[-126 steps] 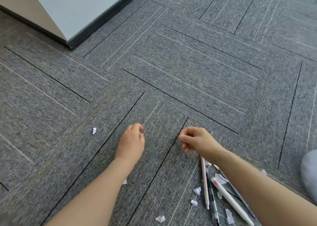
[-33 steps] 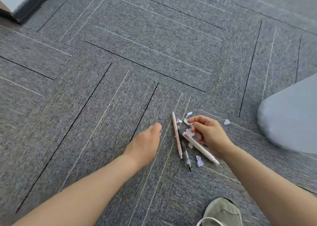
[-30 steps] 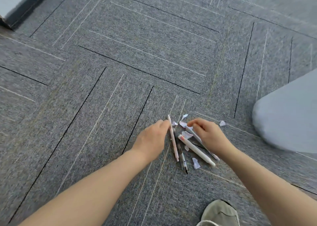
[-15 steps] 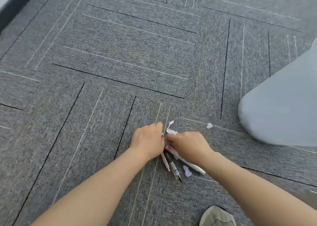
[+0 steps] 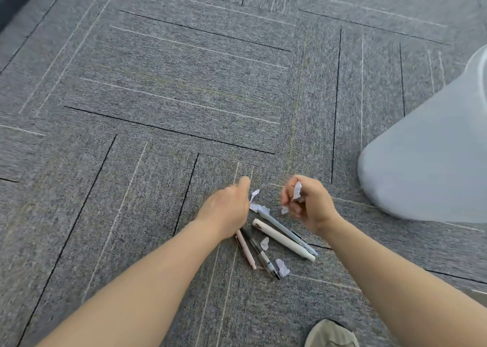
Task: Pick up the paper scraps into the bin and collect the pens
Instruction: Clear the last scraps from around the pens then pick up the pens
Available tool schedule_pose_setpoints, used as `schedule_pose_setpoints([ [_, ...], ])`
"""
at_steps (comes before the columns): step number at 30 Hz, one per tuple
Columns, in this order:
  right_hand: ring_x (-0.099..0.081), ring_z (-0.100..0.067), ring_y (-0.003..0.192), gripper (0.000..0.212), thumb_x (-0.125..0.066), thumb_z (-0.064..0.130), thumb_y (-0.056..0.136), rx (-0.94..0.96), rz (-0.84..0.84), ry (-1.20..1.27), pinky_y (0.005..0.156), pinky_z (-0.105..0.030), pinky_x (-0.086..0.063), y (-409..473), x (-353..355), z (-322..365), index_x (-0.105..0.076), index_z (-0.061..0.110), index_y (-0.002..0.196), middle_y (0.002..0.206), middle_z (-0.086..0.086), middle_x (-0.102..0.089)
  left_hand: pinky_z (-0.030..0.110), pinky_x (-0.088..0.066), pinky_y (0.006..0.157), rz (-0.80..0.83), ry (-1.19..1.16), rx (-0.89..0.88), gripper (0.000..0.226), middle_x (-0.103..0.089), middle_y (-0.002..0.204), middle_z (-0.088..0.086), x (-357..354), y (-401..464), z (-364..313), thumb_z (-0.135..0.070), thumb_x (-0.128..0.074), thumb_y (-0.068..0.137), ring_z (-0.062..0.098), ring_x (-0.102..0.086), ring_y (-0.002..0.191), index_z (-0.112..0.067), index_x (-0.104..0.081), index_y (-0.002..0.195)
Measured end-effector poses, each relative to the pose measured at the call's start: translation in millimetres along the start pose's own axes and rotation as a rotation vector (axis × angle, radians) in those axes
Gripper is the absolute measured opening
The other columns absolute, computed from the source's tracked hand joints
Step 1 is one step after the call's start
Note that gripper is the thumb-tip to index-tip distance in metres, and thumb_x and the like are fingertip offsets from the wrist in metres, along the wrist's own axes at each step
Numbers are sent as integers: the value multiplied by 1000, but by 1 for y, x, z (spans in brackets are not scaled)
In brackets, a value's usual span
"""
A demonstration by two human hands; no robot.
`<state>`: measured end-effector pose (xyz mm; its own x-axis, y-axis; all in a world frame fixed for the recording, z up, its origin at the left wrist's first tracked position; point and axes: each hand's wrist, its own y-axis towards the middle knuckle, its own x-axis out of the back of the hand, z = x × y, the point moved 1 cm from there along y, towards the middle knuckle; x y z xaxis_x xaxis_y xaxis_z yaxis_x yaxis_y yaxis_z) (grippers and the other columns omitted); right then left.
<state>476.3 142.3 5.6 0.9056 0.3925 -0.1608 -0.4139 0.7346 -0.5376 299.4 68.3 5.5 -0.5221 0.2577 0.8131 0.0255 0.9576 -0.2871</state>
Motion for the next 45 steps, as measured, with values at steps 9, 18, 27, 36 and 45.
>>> schedule_pose_setpoints([
  [9, -43, -15, 51, 26, -46, 25, 88, -69, 78, 289, 40, -21, -34, 7, 15, 6, -54, 12, 67, 69, -7, -59, 36, -47, 62, -17, 3, -29, 21, -54, 86, 1, -4, 7, -1, -9, -32, 95, 21, -55, 71, -15, -51, 89],
  [18, -44, -9, 49, 8, -60, 34, 92, 98, 78, -1127, 48, -26, -40, -12, 27, -1, -57, 29, 98, 66, 4, -57, 28, -48, 75, 101, 162, -252, 26, -47, 101, -7, -11, 9, 4, -24, -49, 86, 11, -50, 86, -21, -44, 111],
  [27, -57, -28, 64, 12, -40, 29, 101, 160, 126, -1531, 55, -37, -47, -9, 7, -9, -43, 18, 100, 77, -5, -63, 29, -39, 71, 130, 291, -344, 14, -50, 97, -3, -7, 19, -6, -32, -45, 97, 17, -53, 89, -19, -44, 99],
  [36, -50, -19, 58, 16, -39, 14, 100, 83, -290, -982, 51, -32, -36, -15, 50, -1, -51, 20, 108, 80, -5, -64, 31, -48, 70, 172, 270, -273, 14, -51, 94, -1, -1, 21, 5, -29, -44, 98, 15, -50, 78, -15, -46, 97],
  [45, -54, -29, 60, 14, -43, 26, 100, 139, -251, -1397, 51, -40, -44, -8, 49, -5, -40, 13, 99, 68, -6, -58, 36, -48, 59, 44, 153, -97, 11, -45, 85, 1, 2, 19, 13, -13, -37, 98, 19, -50, 64, -19, -33, 89],
])
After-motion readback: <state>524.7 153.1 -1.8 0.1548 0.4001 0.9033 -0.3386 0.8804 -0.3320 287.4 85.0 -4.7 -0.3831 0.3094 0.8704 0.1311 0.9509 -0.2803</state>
